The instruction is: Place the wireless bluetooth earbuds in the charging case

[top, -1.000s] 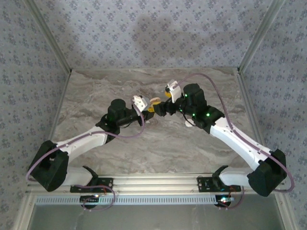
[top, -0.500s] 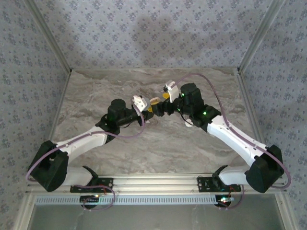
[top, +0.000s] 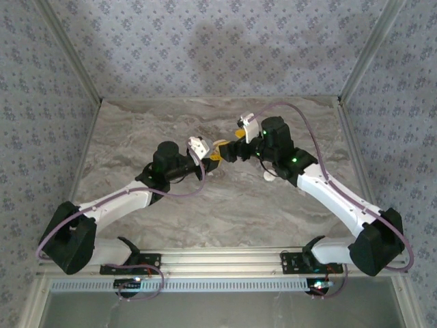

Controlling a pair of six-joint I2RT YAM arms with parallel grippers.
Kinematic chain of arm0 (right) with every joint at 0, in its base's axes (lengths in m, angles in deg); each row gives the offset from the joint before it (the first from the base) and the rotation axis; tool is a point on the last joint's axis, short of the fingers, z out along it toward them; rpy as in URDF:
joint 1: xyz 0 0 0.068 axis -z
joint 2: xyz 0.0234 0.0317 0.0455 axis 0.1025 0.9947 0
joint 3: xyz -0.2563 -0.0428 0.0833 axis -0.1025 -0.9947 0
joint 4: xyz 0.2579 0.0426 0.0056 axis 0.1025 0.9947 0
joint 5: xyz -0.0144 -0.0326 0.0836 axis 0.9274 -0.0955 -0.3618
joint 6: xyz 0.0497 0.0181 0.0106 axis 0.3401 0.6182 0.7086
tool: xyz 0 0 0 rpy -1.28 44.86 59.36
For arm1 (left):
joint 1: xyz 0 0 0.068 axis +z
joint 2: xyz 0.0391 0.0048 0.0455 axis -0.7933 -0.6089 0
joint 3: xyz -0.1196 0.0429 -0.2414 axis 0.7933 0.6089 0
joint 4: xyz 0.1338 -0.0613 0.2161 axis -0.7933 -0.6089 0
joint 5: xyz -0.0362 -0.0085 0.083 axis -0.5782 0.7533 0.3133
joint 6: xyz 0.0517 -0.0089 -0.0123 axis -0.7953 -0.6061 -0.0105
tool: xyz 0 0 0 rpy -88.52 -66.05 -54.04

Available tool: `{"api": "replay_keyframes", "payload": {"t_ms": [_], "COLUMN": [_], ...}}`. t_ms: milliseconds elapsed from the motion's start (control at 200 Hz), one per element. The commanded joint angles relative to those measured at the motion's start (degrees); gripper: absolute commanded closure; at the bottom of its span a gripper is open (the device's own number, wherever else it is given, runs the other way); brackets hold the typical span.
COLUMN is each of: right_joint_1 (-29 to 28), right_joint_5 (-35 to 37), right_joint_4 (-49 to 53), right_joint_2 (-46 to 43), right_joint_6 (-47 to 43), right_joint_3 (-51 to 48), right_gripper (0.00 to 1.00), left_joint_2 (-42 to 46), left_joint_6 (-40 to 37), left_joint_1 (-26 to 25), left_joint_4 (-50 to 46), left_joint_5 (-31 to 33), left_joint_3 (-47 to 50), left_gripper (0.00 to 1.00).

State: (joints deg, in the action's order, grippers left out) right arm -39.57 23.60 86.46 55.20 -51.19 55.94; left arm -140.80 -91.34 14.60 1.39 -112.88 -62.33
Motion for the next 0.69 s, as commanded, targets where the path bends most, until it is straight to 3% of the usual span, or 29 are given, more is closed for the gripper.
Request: {"api": "replay_keyframes", "payload": {"t_ms": [0, 690], "right_joint_1": [0.7, 2.1], "right_joint_5": [0.0, 0.2], "right_joint_4": [1.8, 4.0], "right_joint_2": [-1.0, -1.7], "right_joint_6": [0.4, -0.4], "right_joint_3": [0.0, -0.7], "right_gripper": [0.13, 0.14], "left_joint_2": [2.7, 3.0], "left_joint_6": [0.2, 0.7], "left_joint_1": [0.0, 0.0], "left_joint_4": [2.6, 2.9], "left_joint_5": [-0.5, -0.8], "left_joint_3": [-0.1, 0.1], "left_gripper": [0.82, 0.82]}}
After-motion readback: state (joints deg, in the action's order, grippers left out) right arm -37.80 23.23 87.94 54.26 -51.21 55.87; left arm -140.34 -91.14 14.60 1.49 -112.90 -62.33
